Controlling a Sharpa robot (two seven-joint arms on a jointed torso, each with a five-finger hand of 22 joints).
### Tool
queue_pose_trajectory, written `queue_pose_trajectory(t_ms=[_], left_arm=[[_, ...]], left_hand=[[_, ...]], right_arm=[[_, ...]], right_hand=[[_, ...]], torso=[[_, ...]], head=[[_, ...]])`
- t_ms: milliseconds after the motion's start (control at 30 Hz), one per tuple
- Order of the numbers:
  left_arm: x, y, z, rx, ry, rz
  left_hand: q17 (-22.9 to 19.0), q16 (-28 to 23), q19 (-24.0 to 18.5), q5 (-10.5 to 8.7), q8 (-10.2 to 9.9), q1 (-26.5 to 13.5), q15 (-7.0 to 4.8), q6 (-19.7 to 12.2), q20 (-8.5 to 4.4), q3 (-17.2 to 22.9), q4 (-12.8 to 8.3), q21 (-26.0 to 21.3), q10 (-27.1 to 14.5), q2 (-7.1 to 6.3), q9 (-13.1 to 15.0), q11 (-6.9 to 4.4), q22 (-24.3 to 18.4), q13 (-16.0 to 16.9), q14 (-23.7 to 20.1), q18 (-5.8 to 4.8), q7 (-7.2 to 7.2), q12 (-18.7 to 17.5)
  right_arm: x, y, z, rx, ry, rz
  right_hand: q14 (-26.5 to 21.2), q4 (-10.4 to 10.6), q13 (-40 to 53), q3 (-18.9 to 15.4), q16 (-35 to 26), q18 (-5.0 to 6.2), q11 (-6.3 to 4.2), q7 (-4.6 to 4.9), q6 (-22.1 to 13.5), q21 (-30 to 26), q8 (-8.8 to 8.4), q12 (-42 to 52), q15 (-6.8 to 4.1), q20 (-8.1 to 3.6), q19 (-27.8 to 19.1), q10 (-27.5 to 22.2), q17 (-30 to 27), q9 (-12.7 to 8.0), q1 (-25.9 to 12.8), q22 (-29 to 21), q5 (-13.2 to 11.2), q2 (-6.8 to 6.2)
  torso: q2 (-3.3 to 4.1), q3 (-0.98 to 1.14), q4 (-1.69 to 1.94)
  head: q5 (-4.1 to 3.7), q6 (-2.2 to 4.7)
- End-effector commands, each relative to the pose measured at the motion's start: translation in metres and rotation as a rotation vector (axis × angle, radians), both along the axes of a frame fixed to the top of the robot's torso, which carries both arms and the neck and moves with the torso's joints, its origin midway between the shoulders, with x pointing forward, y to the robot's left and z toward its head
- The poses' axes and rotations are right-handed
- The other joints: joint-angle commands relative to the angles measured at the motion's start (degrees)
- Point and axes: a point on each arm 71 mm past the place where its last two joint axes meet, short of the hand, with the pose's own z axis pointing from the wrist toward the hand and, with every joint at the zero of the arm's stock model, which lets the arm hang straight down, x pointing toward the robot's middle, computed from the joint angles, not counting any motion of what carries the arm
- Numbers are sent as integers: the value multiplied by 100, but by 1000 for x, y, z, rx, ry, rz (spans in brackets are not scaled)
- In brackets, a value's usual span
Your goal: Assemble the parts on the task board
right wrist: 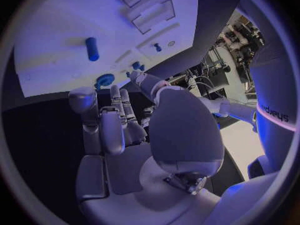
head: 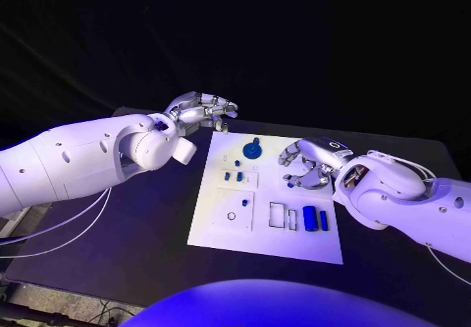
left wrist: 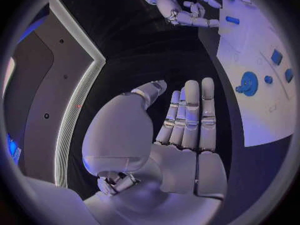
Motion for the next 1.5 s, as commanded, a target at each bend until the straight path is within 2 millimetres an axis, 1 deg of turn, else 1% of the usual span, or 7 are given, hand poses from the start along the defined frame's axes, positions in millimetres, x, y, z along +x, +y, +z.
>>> queue_pose_trajectory(t_ms=[33, 200, 267, 467, 1000, 1167, 1500], left_arm=[[-1, -3, 1, -7, -1, -36], [-1, -2, 1, -4, -1, -35], [-1, -1, 1, -4, -1, -34], [-2, 0, 1, -3, -3, -32], [-3, 0, 2, -5, -6, -32], [-3, 0, 2, -5, -6, -32], [-3, 1, 2, -4, -5, -31]], left_hand=[[8, -17, -20, 25, 21, 38, -1, -31, 36, -45, 0, -28, -45, -8, 7, -11, -8, -9, -38, 57, -3, 35], [8, -17, -20, 27, 25, 48, -1, -37, 37, -46, -6, -29, -50, -12, 7, -11, -10, -10, -40, 57, -3, 38], [9, -16, -19, 33, 30, 61, -1, -40, 37, -44, -11, -30, -55, -9, 8, -11, -13, -10, -42, 58, -4, 41], [9, -16, -19, 34, 31, 65, -1, -42, 37, -43, -12, -30, -56, -9, 8, -11, -13, -10, -43, 58, -4, 43], [9, -16, -19, 35, 34, 69, -1, -45, 37, -46, -14, -31, -59, -11, 8, -10, -15, -10, -44, 58, -2, 45], [10, -15, -18, 36, 41, 70, 0, -48, 38, -50, -12, -31, -62, -11, 9, -8, -18, -10, -46, 58, 0, 52], [10, -15, -18, 36, 41, 70, 0, -48, 38, -50, -12, -31, -62, -11, 9, -8, -18, -10, -46, 58, 0, 52]], right_arm=[[8, -12, -4, -15, 72, -52], [16, -22, -9, -74, 107, -62], [17, -22, -12, -87, 122, -59], [17, -22, -20, -109, 154, -54], [17, -10, -36, -120, 192, -30], [18, -7, -37, -112, 185, -29], [20, -9, -39, -128, 172, -33]], right_hand=[[130, 55, -30, -334, 45, -17, -7, 6, -83, -63, -66, 34, 52, 19, -15, -111, 18, -56, 64, -28, 3, 36], [113, 576, -79, -1805, 82, -8, -9, -44, -204, -168, -150, 253, 27, 12, -18, -337, -23, -208, 639, -41, -203, 347], [107, 781, -90, -2028, 85, -7, -21, -38, -192, -188, -142, 312, 42, 11, -13, -379, -45, -236, 787, -38, -237, 381], [103, 966, -96, -2149, 92, -6, -23, -39, -131, -206, -107, 386, 41, 10, -7, -390, -57, -253, 973, -31, -227, 417], [124, 1141, -84, -1889, 134, -39, -60, -66, 112, -62, -30, 553, 11, -20, 113, -162, -16, -293, 1268, 132, -148, 549], [145, 1246, -102, -1423, 176, -58, -94, -96, 324, 35, 0, 545, -15, -46, 182, 57, 39, -336, 1364, 241, -319, 583], [165, 1243, -105, -393, 232, -79, -194, -205, 615, 120, 118, 427, -103, -127, 226, 496, 113, -270, 1328, 376, -487, 386]], torso=[[-9, -5, -5], [5, 3, -3], [5, -1, 1], [9, -4, 10], [4, -3, -1], [6, 0, 11], [0, 1, -4]], head=[[-13, 1], [-18, 1], [-12, 1], [-18, 1], [-10, 1], [-17, 1], [5, 1]])
